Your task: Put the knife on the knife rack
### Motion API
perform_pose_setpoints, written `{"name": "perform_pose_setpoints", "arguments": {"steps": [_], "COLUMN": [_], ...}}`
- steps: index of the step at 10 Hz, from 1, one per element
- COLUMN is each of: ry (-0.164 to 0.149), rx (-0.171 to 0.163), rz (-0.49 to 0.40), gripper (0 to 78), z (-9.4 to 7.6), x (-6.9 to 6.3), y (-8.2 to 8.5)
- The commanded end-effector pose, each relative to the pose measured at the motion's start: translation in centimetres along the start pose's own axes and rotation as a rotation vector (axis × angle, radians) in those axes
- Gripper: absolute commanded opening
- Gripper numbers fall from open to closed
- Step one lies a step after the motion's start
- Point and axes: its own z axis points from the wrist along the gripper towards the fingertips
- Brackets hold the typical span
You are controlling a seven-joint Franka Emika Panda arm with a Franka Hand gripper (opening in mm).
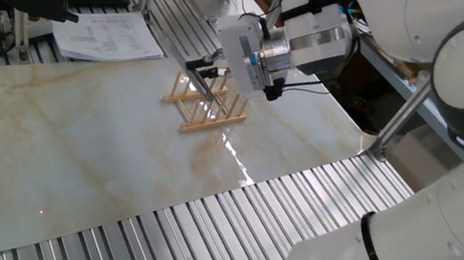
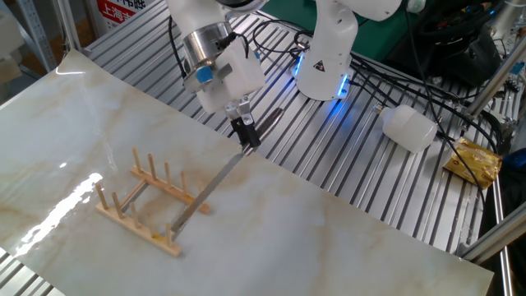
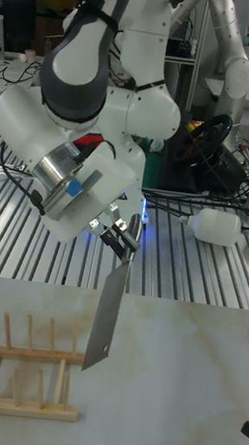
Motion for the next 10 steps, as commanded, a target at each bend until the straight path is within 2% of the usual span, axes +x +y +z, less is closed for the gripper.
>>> {"name": "perform_pose_setpoints", "arguments": {"steps": [1,5,10], "ry": [-0.012,-0.011,-0.009], "rx": [-0.034,-0.038,-0.038], "rz": [-0.023,-0.041,-0.029], "gripper": [1.7,1.7,1.7], "z": [-0.4,-1.0,-1.3], "x": [-0.7,-1.2,-1.3], "y": [-0.4,-1.4,-1.7]}}
